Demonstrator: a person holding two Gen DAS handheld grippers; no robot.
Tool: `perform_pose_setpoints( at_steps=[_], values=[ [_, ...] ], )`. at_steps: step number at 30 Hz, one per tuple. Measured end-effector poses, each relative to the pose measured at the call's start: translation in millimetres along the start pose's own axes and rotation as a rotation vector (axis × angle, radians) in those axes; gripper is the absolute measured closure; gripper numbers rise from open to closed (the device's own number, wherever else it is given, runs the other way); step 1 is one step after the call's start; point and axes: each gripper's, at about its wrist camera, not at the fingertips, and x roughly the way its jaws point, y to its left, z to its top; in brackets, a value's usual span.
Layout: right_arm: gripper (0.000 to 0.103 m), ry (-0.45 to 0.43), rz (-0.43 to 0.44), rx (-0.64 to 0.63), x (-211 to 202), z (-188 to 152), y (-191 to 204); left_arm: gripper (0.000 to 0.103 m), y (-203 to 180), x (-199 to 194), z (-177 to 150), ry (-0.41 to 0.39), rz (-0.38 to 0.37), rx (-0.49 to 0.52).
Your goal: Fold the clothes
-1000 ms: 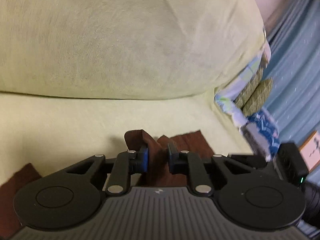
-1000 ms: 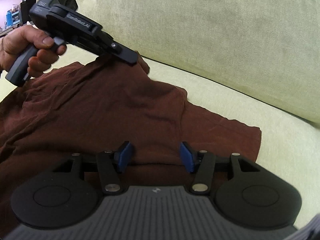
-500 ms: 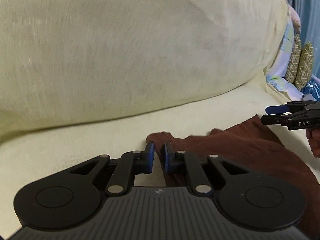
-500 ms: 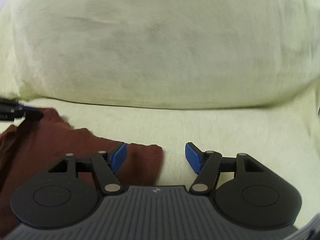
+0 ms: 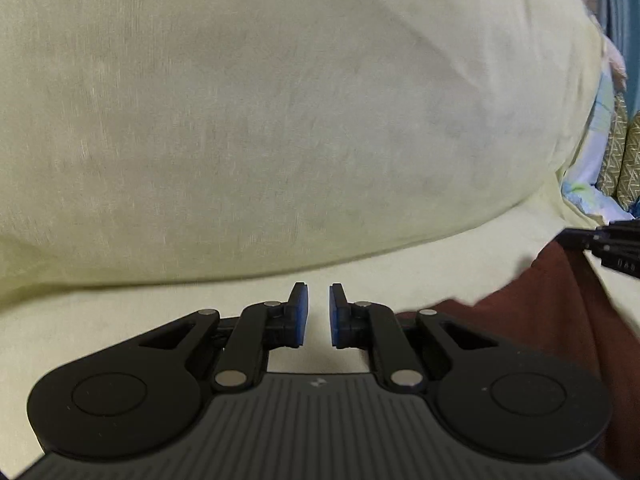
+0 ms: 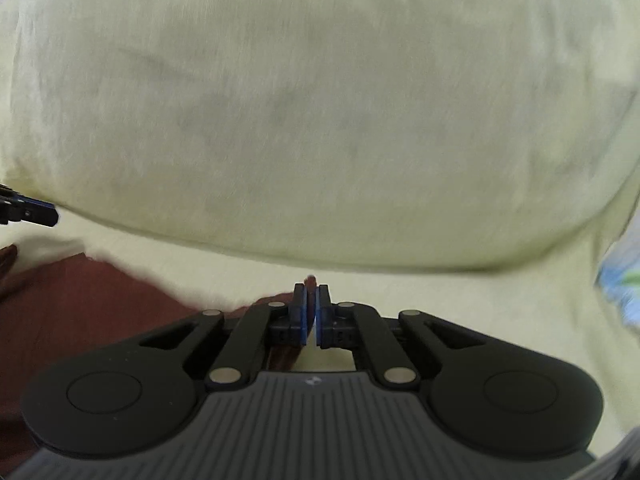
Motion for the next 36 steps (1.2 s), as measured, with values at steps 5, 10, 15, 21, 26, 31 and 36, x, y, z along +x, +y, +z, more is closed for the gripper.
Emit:
perform_pose_setpoints(
  at_steps=[5, 10, 15, 21, 26, 31, 36],
  values=[
    [0.063, 0.028, -0.05, 0.037, -1.0, -6.2, -11.1, 0.076, -11.5, -7.1, -7.2, 0.077, -0.095, 0.019],
    [0.058, 0.036, 0.021, 0.119, -21.2, -10.5, -9.4, 0.067, -25.4, 6.5, -18.5, 0.175, -0.211, 0.026],
    [0.057, 0.096, 0.064, 0.166, -30.8, -23.4, -10.5, 0.095, -30.7, 14.0, -17.5, 0.165, -0.117, 0.05],
    [0.059, 0.132, 0.046, 0.178, -18.6, -28.9, -21.1, 0.103, -16.6, 15.3, -22.6, 0.138, 0.021, 0.016],
    [0.061, 0.148, -0.006, 0.057, -9.9, -30.7, -12.5, 0.102, -9.0, -5.2, -24.3, 0.087, 0.012, -0.033],
    [0.062, 0.104, -0.044, 0.112, -34.4, -26.1, -14.0, 0.097, 0.2, -38.8, -24.6, 0.065, 0.009, -0.054],
    [0.062, 0.092, 0.093, 0.065, -60.0, -14.1, 18.3, 0.089, 30.4, -85.4, -42.7, 0.067, 0.091, -0.111]
  ],
)
